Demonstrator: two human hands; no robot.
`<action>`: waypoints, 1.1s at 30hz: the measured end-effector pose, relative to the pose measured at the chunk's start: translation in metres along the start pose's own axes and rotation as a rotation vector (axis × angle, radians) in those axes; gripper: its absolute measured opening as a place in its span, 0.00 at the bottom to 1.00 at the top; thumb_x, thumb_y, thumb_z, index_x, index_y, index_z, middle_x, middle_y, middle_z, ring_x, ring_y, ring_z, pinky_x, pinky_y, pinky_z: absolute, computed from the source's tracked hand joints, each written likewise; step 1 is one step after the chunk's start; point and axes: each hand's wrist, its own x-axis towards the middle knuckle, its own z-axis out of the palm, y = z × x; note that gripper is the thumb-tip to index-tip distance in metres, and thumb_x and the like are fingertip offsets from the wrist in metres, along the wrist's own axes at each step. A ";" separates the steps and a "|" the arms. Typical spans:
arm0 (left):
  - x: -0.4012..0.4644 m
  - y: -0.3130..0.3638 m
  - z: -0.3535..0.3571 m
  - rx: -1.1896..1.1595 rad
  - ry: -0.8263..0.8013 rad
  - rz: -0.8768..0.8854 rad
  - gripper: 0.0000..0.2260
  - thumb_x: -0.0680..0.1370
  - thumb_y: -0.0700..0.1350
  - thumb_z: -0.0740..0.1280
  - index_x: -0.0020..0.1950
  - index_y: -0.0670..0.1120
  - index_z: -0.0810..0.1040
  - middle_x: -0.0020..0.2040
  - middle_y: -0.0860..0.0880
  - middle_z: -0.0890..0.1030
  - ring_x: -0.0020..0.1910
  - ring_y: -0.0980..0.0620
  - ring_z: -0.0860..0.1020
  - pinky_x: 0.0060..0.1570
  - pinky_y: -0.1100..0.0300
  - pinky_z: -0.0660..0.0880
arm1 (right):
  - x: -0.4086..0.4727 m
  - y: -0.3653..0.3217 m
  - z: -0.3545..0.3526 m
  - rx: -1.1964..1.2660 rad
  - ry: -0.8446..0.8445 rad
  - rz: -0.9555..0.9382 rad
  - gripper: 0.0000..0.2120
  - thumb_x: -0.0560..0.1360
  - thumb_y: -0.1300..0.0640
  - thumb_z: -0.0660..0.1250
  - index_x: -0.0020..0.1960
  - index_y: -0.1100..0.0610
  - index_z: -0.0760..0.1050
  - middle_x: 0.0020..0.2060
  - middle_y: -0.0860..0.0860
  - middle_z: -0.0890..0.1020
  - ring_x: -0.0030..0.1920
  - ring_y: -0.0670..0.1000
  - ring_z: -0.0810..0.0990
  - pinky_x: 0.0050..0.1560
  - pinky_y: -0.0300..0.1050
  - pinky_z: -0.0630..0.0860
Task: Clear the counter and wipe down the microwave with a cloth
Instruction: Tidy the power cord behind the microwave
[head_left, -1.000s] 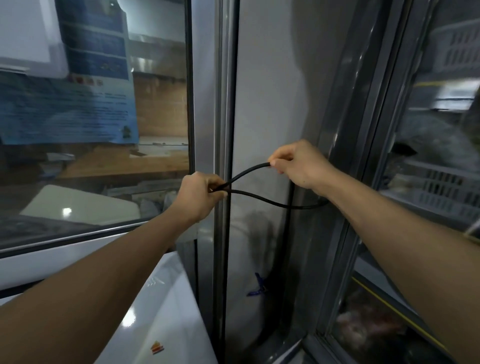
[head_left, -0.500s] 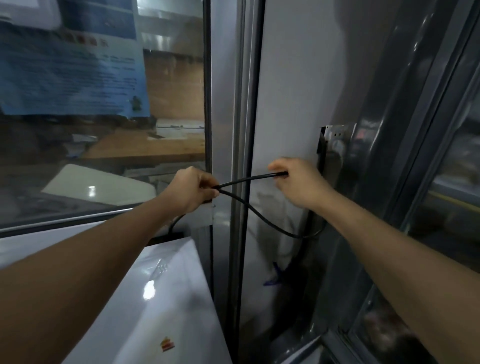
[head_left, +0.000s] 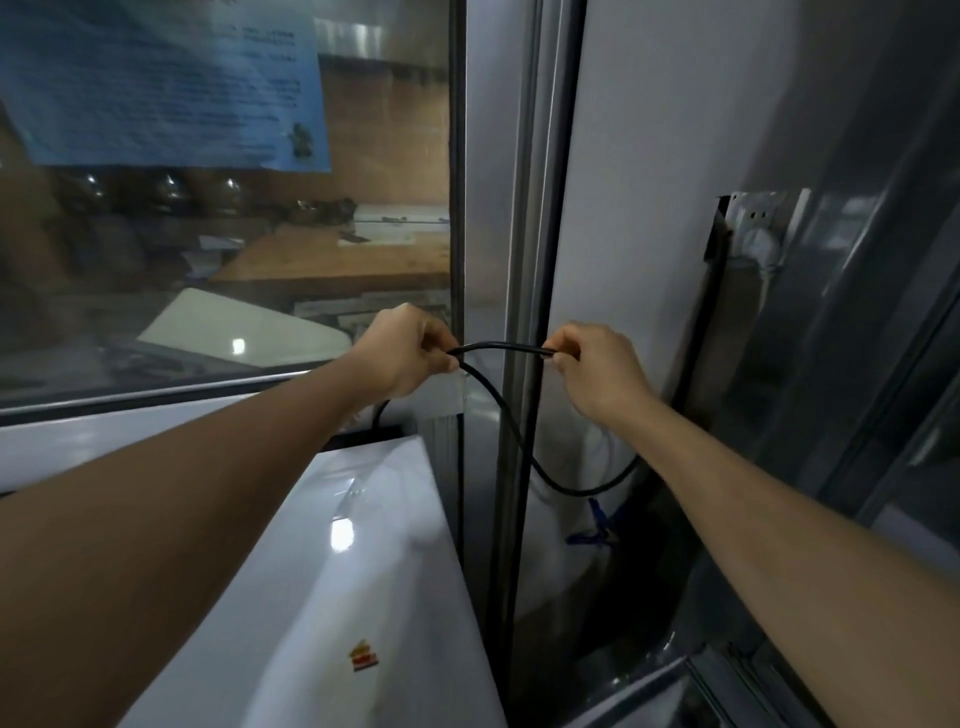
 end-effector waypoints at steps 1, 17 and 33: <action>0.001 0.000 0.000 -0.005 0.002 -0.003 0.05 0.74 0.42 0.70 0.49 0.44 0.84 0.46 0.47 0.83 0.47 0.51 0.79 0.47 0.60 0.74 | -0.001 -0.001 0.004 -0.193 0.049 -0.040 0.08 0.77 0.61 0.62 0.51 0.54 0.79 0.49 0.51 0.78 0.53 0.53 0.73 0.51 0.44 0.68; 0.004 -0.002 0.009 0.068 -0.005 -0.018 0.02 0.74 0.41 0.71 0.44 0.47 0.82 0.35 0.53 0.77 0.32 0.60 0.71 0.25 0.76 0.64 | -0.001 -0.022 0.074 -0.236 0.023 -0.182 0.13 0.77 0.50 0.63 0.57 0.57 0.73 0.55 0.54 0.76 0.56 0.55 0.73 0.41 0.46 0.65; -0.031 -0.033 -0.005 0.393 -0.006 -0.087 0.05 0.74 0.41 0.68 0.48 0.42 0.80 0.43 0.45 0.80 0.43 0.47 0.75 0.42 0.60 0.71 | 0.008 0.000 0.074 -0.045 -0.064 -0.170 0.11 0.80 0.57 0.59 0.38 0.55 0.67 0.38 0.49 0.71 0.40 0.50 0.70 0.37 0.43 0.60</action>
